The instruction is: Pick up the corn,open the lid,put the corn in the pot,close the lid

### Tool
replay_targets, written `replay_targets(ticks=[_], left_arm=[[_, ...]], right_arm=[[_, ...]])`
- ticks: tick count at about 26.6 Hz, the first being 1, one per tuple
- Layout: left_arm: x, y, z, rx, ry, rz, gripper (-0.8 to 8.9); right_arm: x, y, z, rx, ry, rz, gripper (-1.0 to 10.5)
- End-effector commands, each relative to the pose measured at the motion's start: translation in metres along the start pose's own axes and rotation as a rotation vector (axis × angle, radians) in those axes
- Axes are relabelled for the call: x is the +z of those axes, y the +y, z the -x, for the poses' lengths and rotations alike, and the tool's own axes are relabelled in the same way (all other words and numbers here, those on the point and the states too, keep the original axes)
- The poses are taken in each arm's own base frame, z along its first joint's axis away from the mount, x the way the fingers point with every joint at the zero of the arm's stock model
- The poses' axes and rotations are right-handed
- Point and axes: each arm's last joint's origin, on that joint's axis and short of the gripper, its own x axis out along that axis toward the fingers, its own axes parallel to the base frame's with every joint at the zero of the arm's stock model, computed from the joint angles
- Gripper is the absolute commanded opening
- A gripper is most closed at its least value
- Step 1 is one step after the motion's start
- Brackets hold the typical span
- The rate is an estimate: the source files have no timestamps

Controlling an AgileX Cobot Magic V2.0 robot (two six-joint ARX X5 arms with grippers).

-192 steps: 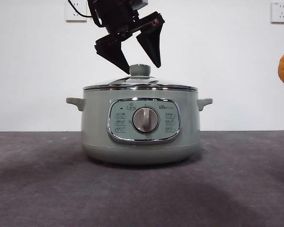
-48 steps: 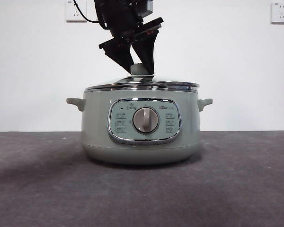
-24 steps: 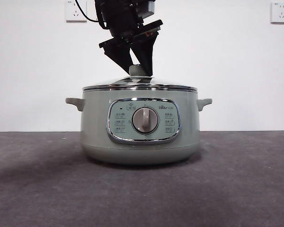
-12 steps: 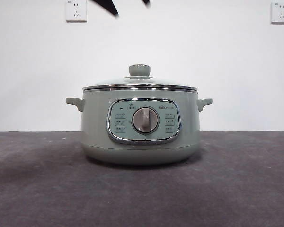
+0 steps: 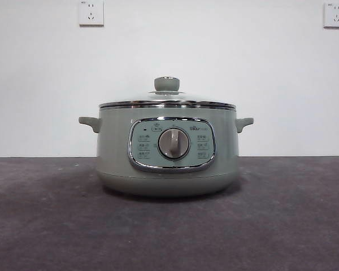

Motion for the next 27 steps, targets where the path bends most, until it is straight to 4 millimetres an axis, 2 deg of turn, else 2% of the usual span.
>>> replay_targets(ticks=[1,9,13,17,22,25,27], left_arm=[[0.001,0.001,0.0,0.005,-0.01,0.007,-0.03],[-0.004,0.001,-0.005,0.001,0.048,-0.025,-0.03],[-0.008,0.014,0.0,0.054,0.067,-0.075,-0.03],[-0.014,0.023,0.007,0.093,0.07,-0.043,-0.03],[-0.039,0.034,0.001,0.142,0.044,-0.006,-0.03],[-0.064,0.04,-0.01,0.188,-0.046,0.007,-0.03],[-0.089,0.043,-0.019,0.232,-0.129,0.02,-0.03]], right_arm=[[-0.001,0.001,-0.002,-0.002,0.004,-0.009,-0.2],[-0.001,0.001,-0.002,-0.002,0.004,-0.009,-0.2],[-0.001,0.001,-0.002,-0.002,0.004,-0.009,-0.2],[-0.001,0.001,-0.002,-0.002,0.004,-0.009,-0.2],[0.0,0.001,-0.003,-0.004,0.009,-0.007,-0.2],[0.0,0.001,-0.003,-0.004,0.008,-0.008,-0.2],[0.0,0.001,-0.003,-0.004,0.008,-0.008,-0.2]])
